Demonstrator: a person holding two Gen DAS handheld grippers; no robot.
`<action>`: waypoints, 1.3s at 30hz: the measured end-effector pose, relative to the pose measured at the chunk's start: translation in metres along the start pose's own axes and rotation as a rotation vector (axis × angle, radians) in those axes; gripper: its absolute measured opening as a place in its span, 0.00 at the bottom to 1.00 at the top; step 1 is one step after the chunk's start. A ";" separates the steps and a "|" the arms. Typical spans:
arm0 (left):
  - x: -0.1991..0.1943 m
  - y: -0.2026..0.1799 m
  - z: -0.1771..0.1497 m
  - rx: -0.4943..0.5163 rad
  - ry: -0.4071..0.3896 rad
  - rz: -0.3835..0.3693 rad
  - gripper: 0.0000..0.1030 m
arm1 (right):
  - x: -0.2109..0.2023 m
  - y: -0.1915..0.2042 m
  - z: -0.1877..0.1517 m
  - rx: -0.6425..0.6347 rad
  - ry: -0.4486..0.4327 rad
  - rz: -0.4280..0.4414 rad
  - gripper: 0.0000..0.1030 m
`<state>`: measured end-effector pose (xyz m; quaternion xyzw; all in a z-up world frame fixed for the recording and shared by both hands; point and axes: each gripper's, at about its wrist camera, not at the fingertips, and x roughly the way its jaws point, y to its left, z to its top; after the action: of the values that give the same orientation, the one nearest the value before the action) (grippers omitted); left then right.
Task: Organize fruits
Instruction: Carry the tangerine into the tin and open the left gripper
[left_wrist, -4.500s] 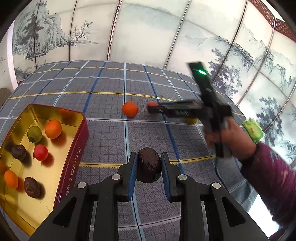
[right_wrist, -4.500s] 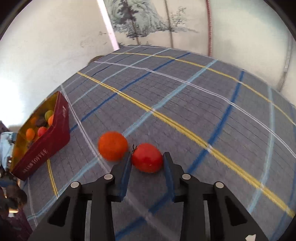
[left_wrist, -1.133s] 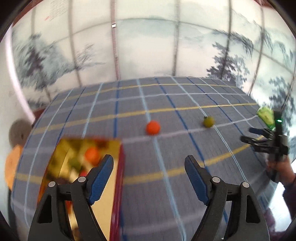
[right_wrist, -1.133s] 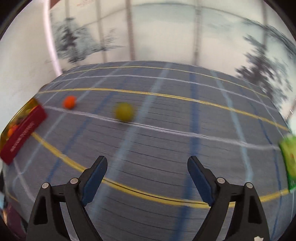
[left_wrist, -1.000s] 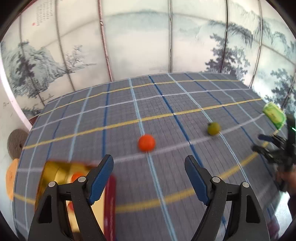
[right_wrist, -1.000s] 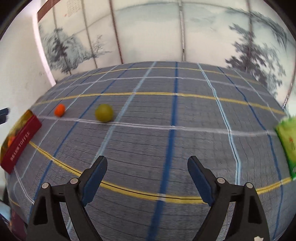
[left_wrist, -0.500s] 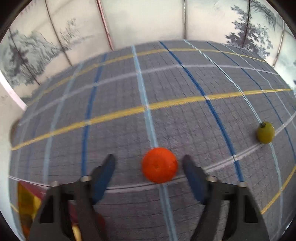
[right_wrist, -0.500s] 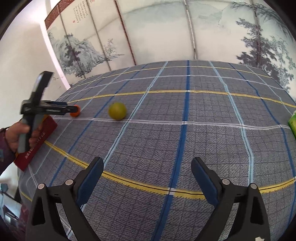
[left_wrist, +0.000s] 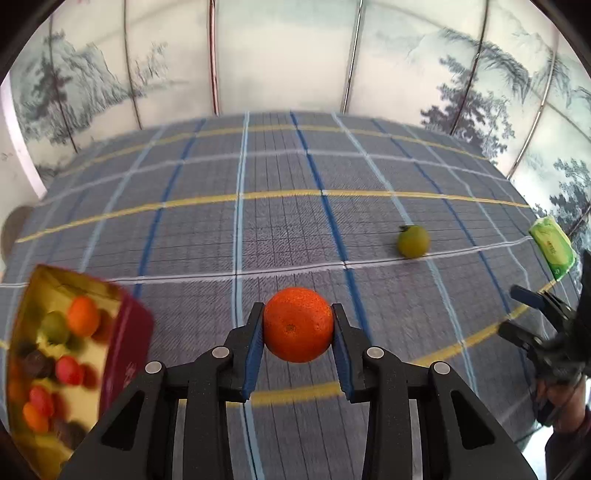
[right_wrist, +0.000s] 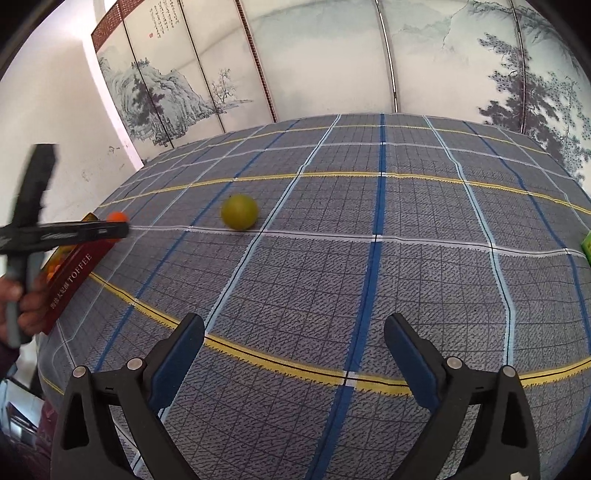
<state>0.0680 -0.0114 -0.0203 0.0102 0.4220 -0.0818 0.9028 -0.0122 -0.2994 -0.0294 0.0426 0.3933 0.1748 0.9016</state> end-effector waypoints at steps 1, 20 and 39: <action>-0.010 -0.002 -0.004 0.003 -0.020 0.009 0.34 | 0.000 0.000 0.000 0.001 0.002 -0.003 0.94; -0.089 0.039 -0.054 -0.035 -0.111 0.122 0.34 | 0.015 0.006 0.001 -0.022 0.072 -0.093 0.99; -0.093 0.106 -0.079 -0.086 -0.100 0.253 0.34 | 0.026 0.016 0.002 -0.084 0.129 -0.221 1.00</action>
<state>-0.0344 0.1130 -0.0051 0.0203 0.3747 0.0504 0.9255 0.0019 -0.2755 -0.0428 -0.0500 0.4450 0.0931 0.8893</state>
